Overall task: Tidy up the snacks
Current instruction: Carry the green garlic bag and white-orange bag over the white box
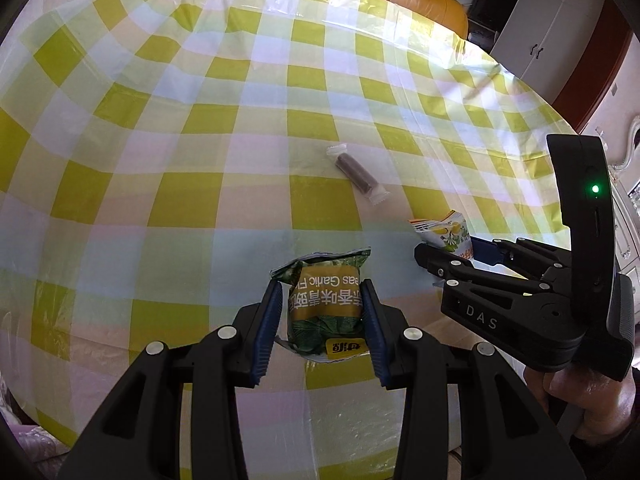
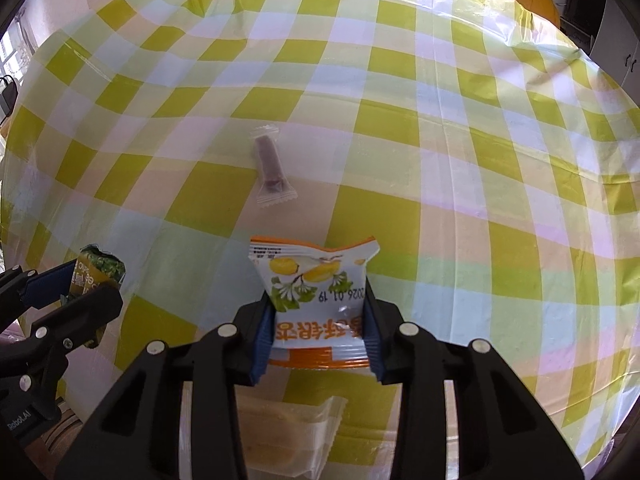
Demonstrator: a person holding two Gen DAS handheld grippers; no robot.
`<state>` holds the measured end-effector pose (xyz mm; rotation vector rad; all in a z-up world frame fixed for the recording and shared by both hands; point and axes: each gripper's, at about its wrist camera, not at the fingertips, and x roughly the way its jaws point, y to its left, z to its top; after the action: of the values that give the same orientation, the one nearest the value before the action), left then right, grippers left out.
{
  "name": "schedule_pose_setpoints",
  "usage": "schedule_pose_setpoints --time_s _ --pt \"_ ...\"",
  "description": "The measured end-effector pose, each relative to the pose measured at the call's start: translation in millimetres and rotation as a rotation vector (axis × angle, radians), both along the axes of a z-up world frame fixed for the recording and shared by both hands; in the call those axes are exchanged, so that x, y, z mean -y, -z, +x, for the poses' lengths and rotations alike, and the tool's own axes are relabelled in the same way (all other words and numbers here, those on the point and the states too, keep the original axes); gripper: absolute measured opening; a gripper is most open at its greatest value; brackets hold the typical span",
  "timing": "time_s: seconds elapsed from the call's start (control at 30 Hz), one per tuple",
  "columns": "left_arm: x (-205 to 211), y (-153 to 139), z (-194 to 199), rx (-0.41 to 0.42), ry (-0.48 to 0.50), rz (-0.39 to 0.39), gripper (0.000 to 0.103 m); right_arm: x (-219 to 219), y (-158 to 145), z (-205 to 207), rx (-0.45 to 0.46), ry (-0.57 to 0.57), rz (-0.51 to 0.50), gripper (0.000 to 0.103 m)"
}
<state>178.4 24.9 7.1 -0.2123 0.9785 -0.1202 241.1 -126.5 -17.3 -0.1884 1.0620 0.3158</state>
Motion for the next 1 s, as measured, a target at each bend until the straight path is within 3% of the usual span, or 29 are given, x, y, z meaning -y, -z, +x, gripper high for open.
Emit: schedule_pose_setpoints --time_s 1.0 --pt "149.8 -17.1 -31.7 -0.015 0.289 0.010 0.039 166.5 -29.4 -90.4 0.031 0.236 0.048 0.038"
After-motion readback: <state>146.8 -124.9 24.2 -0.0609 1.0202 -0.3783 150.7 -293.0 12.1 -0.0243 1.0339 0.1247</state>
